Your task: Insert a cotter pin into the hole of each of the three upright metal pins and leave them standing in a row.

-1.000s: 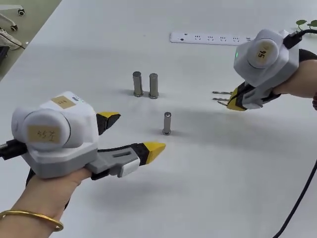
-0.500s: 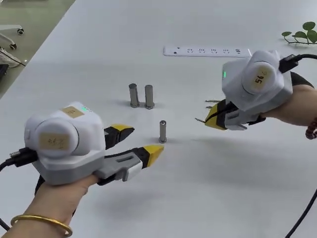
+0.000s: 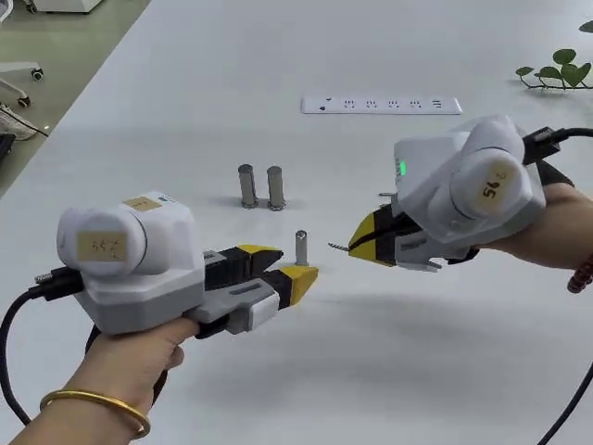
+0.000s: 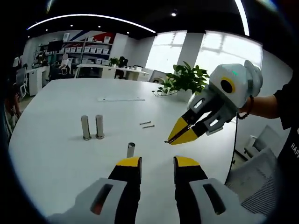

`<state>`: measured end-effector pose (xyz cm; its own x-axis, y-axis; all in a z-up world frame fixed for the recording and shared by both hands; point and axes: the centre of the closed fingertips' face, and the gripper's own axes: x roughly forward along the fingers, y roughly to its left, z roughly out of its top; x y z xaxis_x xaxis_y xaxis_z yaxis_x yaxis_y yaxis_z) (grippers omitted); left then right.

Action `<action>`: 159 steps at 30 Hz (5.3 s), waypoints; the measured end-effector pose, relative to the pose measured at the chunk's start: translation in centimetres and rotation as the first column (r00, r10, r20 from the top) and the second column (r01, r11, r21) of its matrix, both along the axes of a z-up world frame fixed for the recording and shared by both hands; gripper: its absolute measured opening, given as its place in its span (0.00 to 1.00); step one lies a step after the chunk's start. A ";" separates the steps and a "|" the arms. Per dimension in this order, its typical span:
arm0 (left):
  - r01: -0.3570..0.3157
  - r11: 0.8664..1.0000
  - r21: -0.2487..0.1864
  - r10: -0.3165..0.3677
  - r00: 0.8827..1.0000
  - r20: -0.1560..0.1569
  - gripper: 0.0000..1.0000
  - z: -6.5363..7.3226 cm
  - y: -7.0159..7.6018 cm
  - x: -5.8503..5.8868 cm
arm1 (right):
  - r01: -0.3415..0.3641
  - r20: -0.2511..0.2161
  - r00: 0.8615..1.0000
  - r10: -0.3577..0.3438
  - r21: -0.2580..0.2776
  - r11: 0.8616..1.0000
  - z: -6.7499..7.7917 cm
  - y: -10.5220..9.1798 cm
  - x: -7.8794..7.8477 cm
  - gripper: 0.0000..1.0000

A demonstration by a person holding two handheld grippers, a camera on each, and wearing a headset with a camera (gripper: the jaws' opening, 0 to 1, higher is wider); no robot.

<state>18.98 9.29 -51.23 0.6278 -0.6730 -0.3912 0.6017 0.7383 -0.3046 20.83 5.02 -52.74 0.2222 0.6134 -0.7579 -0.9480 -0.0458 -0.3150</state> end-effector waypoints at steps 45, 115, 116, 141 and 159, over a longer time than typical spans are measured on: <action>-0.001 0.991 -0.135 -0.012 0.995 -0.096 0.01 0.2 -1.8 -0.9 | -0.097 0.078 0.992 0.096 0.009 0.995 0.7 2.4 -3.1 0.00; 0.367 0.926 -0.086 -0.355 0.927 0.122 0.00 1.5 -3.6 -4.6 | 0.221 -0.598 0.801 0.030 0.341 0.914 1.0 1.4 -7.5 0.02; 0.369 0.925 -0.088 -0.358 0.926 0.122 0.00 1.5 -3.6 -4.7 | 0.214 -0.594 0.804 0.032 0.339 0.916 1.0 1.4 -7.5 0.01; 0.348 0.937 -0.040 -0.343 0.934 0.097 0.05 0.5 -3.1 -4.5 | 0.048 -0.420 0.906 0.056 0.233 0.971 -0.3 0.6 -7.0 0.00; 0.144 0.989 0.026 -0.146 0.985 0.090 0.14 -1.1 -0.5 -1.6 | 0.122 -0.344 0.934 -0.094 0.060 0.991 -2.4 -0.4 -3.9 0.00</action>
<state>17.34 8.80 -52.34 0.5579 -0.7522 -0.3507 0.7272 0.6467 -0.2301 16.94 4.61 -55.14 0.0288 0.6608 -0.7500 -0.9968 0.0749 0.0278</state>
